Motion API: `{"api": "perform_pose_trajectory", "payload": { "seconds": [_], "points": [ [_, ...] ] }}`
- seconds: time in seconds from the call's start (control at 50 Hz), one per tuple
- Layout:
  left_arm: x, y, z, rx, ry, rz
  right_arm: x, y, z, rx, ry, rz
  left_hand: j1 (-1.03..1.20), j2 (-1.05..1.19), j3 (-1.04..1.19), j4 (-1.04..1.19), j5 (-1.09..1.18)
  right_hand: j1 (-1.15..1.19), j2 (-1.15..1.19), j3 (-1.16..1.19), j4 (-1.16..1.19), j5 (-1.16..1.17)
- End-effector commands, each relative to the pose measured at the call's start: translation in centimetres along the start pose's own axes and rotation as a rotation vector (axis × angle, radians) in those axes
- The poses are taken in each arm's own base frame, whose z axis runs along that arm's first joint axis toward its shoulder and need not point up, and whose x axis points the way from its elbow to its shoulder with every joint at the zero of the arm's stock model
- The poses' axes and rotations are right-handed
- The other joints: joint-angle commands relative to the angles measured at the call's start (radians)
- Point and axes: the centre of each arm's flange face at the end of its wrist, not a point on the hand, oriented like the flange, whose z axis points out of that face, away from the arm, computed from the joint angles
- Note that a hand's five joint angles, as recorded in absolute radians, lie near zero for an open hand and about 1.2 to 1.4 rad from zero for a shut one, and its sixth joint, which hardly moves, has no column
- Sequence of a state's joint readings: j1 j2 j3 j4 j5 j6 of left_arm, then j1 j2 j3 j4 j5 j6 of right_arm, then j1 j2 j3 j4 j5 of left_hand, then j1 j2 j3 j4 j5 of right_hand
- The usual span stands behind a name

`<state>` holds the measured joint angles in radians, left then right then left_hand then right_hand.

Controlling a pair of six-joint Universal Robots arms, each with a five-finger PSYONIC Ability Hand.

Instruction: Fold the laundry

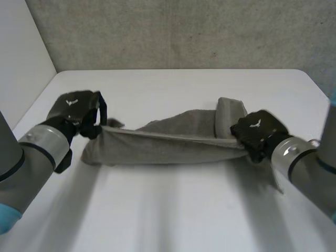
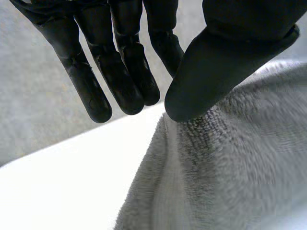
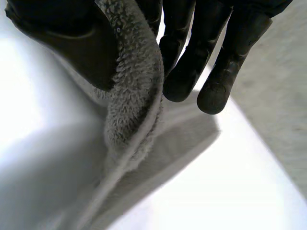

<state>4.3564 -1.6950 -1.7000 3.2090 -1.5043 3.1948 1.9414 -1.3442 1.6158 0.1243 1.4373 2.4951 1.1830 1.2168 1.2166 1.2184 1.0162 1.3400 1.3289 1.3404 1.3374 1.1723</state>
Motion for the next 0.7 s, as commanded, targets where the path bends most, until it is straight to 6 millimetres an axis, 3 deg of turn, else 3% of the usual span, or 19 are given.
{"api": "perform_pose_trajectory", "payload": {
  "seconds": [0.02,0.14,0.2,0.32,0.36,0.38,0.4,0.42,0.46,0.52,0.54,0.56,0.58,0.6,0.62,0.64,0.66,0.68,0.7],
  "points": [
    [0.0,-3.2,-3.2,0.021,0.008,0.094,5.1,-5.4,-4.3,0.194,0.201,-0.034,0.213,0.179,0.18,0.178,0.206,0.056,0.067,0.056,0.059,0.049],
    [0.1,-8.7,-6.9,0.195,-0.006,0.106,6.8,-8.3,-7.1,0.273,0.241,-0.049,0.213,0.179,0.18,0.178,0.206,0.056,0.067,0.056,0.059,0.049],
    [0.2,-10.4,-8.3,0.253,-0.009,0.111,7.6,-9.6,-9.0,0.253,0.213,-0.042,0.213,0.179,0.18,0.178,0.206,0.056,0.067,0.056,0.059,0.049],
    [0.4,-10.2,-8.5,0.243,0.0,0.112,6.7,-9.5,-9.6,0.215,0.119,-0.039,0.213,0.179,0.18,0.178,0.206,0.056,0.067,0.056,0.059,0.049],
    [0.4,-9.7,-8.1,0.222,0.0,0.11,6.2,-8.5,-8.5,0.168,0.06,-0.045,0.213,0.179,0.18,0.178,0.206,0.056,0.067,0.056,0.059,0.049],
    [0.4,-8.5,-7.2,0.172,0.001,0.107,6.2,-8.5,-8.5,0.167,0.06,-0.045,0.213,0.179,0.18,0.178,0.206,0.056,0.067,0.056,0.059,0.049],
    [0.4,-6.9,-5.9,0.106,0.004,0.106,5.8,-7.6,-6.9,0.129,0.019,-0.05,0.213,0.179,0.18,0.178,0.206,0.056,0.067,0.056,0.059,0.049],
    [0.4,-6.9,-5.9,0.105,0.004,0.106,5.3,-6.8,-5.6,0.095,-0.019,-0.06,0.213,0.179,0.18,0.178,0.206,0.056,0.067,0.056,0.059,0.049],
    [0.4,-4.2,-3.4,-0.008,0.017,0.101,5.0,-6.0,-4.5,0.058,-0.043,-0.078,0.213,0.179,0.18,0.178,0.206,0.056,0.067,0.056,0.059,0.049],
    [0.5,-2.9,-2.0,-0.056,0.025,0.1,4.6,-5.0,-2.3,0.016,-0.073,-0.131,0.213,0.179,0.18,0.178,0.206,0.056,0.067,0.056,0.059,0.049],
    [0.5,-2.1,-0.4,-0.086,0.027,0.101,4.6,-5.0,-2.3,0.016,-0.073,-0.131,0.213,0.179,0.18,0.178,0.206,0.056,0.067,0.056,0.059,0.049],
    [0.5,-1.4,1.3,-0.112,0.031,0.1,4.6,-4.7,-0.8,0.003,-0.087,-0.156,0.213,0.179,0.18,0.178,0.206,0.056,0.067,0.056,0.059,0.049],
    [0.5,-1.4,1.3,-0.112,0.031,0.1,4.6,-4.5,0.7,0.001,-0.093,-0.174,0.213,0.179,0.18,0.178,0.206,0.056,0.067,0.056,0.059,0.049],
    [0.5,-1.2,3.0,-0.116,0.034,0.099,4.6,-4.5,0.7,0.001,-0.093,-0.174,0.213,0.179,0.18,0.178,0.206,0.056,0.067,0.056,0.059,0.049],
    [0.7,-1.4,4.5,-0.101,0.038,0.102,4.9,-4.8,2.2,0.016,-0.084,-0.182,0.213,0.179,0.18,0.178,0.206,0.056,0.067,0.056,0.059,0.049],
    [0.7,-1.4,4.5,-0.101,0.038,0.102,5.8,-5.6,3.4,0.043,-0.042,-0.186,0.213,0.179,0.18,0.178,0.206,0.056,0.067,0.056,0.059,0.049],
    [0.6,-2.4,5.9,-0.06,0.034,0.094,5.8,-5.6,3.4,0.043,-0.041,-0.186,0.213,0.179,0.18,0.178,0.206,0.056,0.067,0.056,0.059,0.049],
    [0.4,-4.2,7.1,0.009,0.018,0.085,7.1,-7.1,4.4,0.095,0.035,-0.185,0.213,0.179,0.18,0.178,0.206,0.056,0.067,0.056,0.059,0.049],
    [0.4,-4.2,7.1,0.009,0.018,0.084,7.1,-7.2,4.4,0.096,0.035,-0.185,0.213,0.179,0.18,0.178,0.206,0.056,0.067,0.056,0.059,0.049]
  ]
}}
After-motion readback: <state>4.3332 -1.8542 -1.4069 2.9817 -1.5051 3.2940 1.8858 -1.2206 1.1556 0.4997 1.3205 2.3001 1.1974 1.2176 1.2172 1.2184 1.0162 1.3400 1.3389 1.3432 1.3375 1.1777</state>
